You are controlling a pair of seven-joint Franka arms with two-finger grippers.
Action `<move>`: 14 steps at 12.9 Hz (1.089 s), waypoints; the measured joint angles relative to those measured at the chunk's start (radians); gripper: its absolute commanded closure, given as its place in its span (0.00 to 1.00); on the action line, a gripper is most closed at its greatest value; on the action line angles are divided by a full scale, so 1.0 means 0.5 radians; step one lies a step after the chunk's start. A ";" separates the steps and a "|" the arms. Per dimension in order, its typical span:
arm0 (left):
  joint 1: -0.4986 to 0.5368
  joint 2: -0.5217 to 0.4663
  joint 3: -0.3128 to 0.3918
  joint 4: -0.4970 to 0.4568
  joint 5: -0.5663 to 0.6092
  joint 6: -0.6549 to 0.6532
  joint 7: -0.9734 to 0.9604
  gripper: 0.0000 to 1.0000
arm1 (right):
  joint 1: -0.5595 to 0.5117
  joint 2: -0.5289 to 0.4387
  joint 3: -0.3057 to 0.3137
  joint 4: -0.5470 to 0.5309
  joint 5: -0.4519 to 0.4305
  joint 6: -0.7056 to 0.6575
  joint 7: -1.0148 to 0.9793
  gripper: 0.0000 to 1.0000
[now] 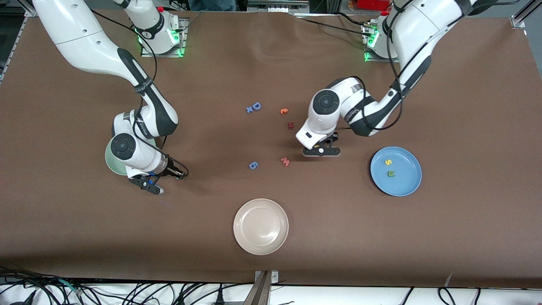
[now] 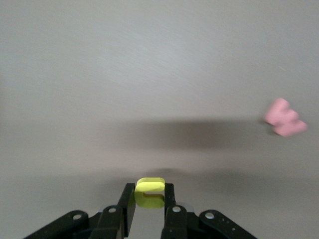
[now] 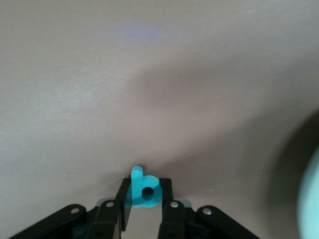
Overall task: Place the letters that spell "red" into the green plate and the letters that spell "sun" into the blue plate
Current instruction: 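Drop the teal b on the mint plate and yellow on the blue plate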
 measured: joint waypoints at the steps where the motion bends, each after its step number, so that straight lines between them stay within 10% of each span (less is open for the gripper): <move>1: 0.081 -0.013 -0.024 0.017 0.000 -0.082 0.131 1.00 | -0.020 -0.035 -0.009 0.014 -0.004 -0.065 -0.045 0.92; 12: 1.225 0.033 -0.165 0.036 0.002 -0.202 1.977 1.00 | -0.578 -0.387 -0.032 -0.298 -0.163 -0.360 -0.990 0.91; 14: 1.312 0.106 -0.142 0.035 0.002 -0.112 2.112 0.96 | -0.588 -0.377 -0.052 -0.313 -0.204 -0.319 -0.991 0.51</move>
